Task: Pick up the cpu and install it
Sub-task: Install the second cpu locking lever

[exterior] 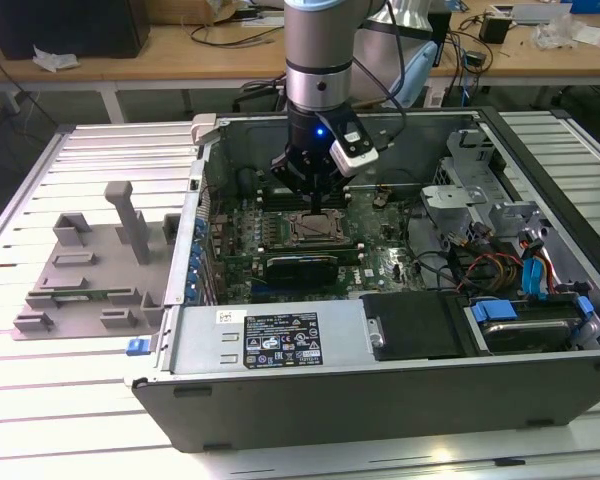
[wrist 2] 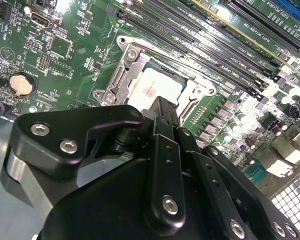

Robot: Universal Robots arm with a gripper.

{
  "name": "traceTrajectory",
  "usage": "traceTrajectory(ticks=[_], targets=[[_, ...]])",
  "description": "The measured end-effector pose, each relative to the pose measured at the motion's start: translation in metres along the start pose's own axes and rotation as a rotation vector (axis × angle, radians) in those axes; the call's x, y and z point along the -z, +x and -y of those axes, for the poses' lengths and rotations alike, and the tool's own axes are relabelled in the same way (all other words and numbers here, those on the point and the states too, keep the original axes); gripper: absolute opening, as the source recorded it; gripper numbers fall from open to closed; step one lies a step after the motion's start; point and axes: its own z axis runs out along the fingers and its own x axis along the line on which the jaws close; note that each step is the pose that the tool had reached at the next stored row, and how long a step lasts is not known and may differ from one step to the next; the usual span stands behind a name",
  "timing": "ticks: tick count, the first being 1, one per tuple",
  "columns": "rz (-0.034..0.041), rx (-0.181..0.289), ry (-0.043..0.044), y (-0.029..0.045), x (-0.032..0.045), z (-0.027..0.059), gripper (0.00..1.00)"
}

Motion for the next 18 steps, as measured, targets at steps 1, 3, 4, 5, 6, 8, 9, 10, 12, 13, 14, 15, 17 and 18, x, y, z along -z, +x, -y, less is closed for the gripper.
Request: traceTrajectory(ticks=[1, 3, 4, 5, 6, 8, 9, 10, 12, 13, 14, 15, 17, 18], targets=[[-0.0001, 0.0, 0.0, 0.0, 0.0001, 0.0, 0.11], [0.0, 0.0, 0.0, 0.0, 0.0002, 0.0, 0.11], [-0.0001, 0.0, 0.0, -0.0001, 0.0002, 0.0, 0.11], [-0.0001, 0.0, 0.0, -0.0001, 0.0003, 0.0, 0.11], [-0.0001, 0.0, 0.0001, -0.0001, 0.0003, 0.0, 0.11], [-0.0001, 0.0, 0.0, -0.0001, 0.0005, 0.0, 0.11], [-0.0002, 0.0, 0.0002, -0.0002, 0.0005, 0.0011, 0.11], [-0.0001, 0.0, 0.0001, -0.0002, 0.0005, 0.0018, 0.11], [-0.0001, 0.0, 0.0, -0.0002, 0.0004, 0.0038, 0.11], [-0.0001, 0.0, 0.0001, -0.0002, 0.0004, 0.0046, 0.11], [-0.0002, 0.0, 0.0001, -0.0002, 0.0004, 0.0055, 0.11], [-0.0001, 0.0, 0.0001, -0.0002, 0.0004, 0.0066, 0.11], [-0.0001, 0.0, 0.0, -0.0003, 0.0003, 0.0084, 0.11], [-0.0002, 0.0, 0.0001, -0.0003, 0.0003, 0.0095, 0.11]])
